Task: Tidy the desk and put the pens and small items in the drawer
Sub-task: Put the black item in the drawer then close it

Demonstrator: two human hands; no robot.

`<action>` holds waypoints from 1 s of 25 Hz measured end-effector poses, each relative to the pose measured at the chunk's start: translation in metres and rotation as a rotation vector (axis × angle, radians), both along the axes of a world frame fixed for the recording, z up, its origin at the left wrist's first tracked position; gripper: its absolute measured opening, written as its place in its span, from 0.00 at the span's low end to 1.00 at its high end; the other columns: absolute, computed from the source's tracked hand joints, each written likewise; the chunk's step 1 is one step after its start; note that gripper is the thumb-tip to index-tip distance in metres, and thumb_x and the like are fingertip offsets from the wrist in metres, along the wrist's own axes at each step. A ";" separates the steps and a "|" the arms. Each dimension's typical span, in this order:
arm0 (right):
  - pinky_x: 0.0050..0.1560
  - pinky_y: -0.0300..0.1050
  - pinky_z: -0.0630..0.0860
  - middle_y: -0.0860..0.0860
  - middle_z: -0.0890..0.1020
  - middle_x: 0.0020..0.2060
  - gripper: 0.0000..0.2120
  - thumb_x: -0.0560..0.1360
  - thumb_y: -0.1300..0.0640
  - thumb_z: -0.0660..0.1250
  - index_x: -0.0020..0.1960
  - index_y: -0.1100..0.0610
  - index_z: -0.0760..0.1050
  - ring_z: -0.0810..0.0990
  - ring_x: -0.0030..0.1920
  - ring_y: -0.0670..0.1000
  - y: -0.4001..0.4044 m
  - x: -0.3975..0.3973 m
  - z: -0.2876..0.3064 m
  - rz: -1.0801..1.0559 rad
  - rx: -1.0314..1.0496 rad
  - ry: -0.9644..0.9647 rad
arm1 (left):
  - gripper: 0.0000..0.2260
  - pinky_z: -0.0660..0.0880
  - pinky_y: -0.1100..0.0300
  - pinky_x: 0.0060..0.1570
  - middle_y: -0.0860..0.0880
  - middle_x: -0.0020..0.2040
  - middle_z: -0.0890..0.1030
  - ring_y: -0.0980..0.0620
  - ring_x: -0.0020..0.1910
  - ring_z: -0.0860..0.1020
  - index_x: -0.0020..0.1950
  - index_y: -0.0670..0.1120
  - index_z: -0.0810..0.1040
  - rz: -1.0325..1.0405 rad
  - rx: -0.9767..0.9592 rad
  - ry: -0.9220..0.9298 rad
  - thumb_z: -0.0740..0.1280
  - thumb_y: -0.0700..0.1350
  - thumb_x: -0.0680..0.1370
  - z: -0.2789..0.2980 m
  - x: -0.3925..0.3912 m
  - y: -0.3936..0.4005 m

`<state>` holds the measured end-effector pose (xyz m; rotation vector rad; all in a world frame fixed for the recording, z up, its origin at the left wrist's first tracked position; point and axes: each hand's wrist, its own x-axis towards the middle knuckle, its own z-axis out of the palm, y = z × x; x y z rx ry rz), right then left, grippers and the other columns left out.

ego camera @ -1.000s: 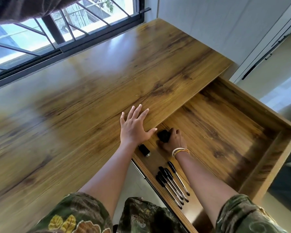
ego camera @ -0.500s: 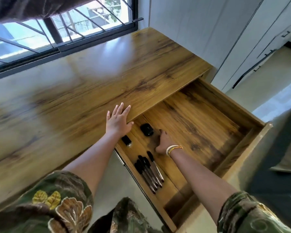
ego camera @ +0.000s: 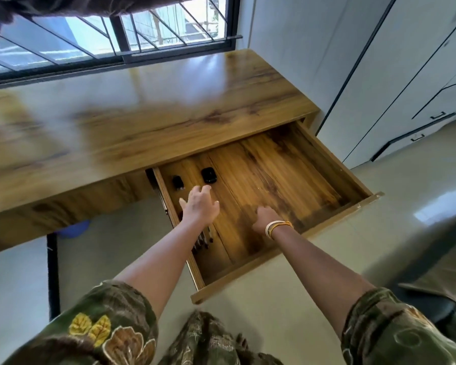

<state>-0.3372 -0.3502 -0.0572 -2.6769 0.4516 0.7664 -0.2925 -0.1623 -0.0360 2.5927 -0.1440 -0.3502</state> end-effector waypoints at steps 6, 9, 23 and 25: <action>0.54 0.50 0.75 0.58 0.78 0.58 0.14 0.76 0.56 0.61 0.58 0.60 0.75 0.77 0.58 0.59 -0.007 -0.047 -0.002 0.144 -0.121 0.018 | 0.24 0.64 0.39 0.68 0.41 0.73 0.66 0.41 0.71 0.68 0.75 0.47 0.63 -0.075 0.005 0.134 0.61 0.51 0.80 -0.017 -0.047 -0.026; 0.49 0.48 0.73 0.57 0.80 0.56 0.17 0.78 0.50 0.56 0.56 0.58 0.76 0.79 0.56 0.59 -0.004 -0.051 -0.001 0.217 -0.155 0.003 | 0.24 0.71 0.42 0.64 0.42 0.71 0.68 0.42 0.67 0.71 0.75 0.47 0.62 -0.137 0.010 0.210 0.61 0.51 0.80 -0.023 -0.072 -0.042; 0.70 0.53 0.65 0.54 0.75 0.66 0.19 0.77 0.52 0.59 0.67 0.55 0.71 0.69 0.69 0.55 -0.071 -0.133 -0.008 0.485 -0.017 -0.496 | 0.21 0.64 0.43 0.65 0.46 0.62 0.78 0.43 0.63 0.74 0.64 0.50 0.75 0.170 0.284 0.049 0.50 0.57 0.82 -0.027 -0.178 -0.105; 0.72 0.50 0.64 0.53 0.70 0.71 0.22 0.76 0.57 0.63 0.69 0.56 0.70 0.66 0.72 0.53 -0.087 -0.156 -0.013 0.467 0.123 -0.537 | 0.17 0.61 0.45 0.70 0.46 0.66 0.76 0.44 0.68 0.70 0.66 0.48 0.75 0.239 0.142 -0.085 0.58 0.53 0.81 -0.030 -0.199 -0.117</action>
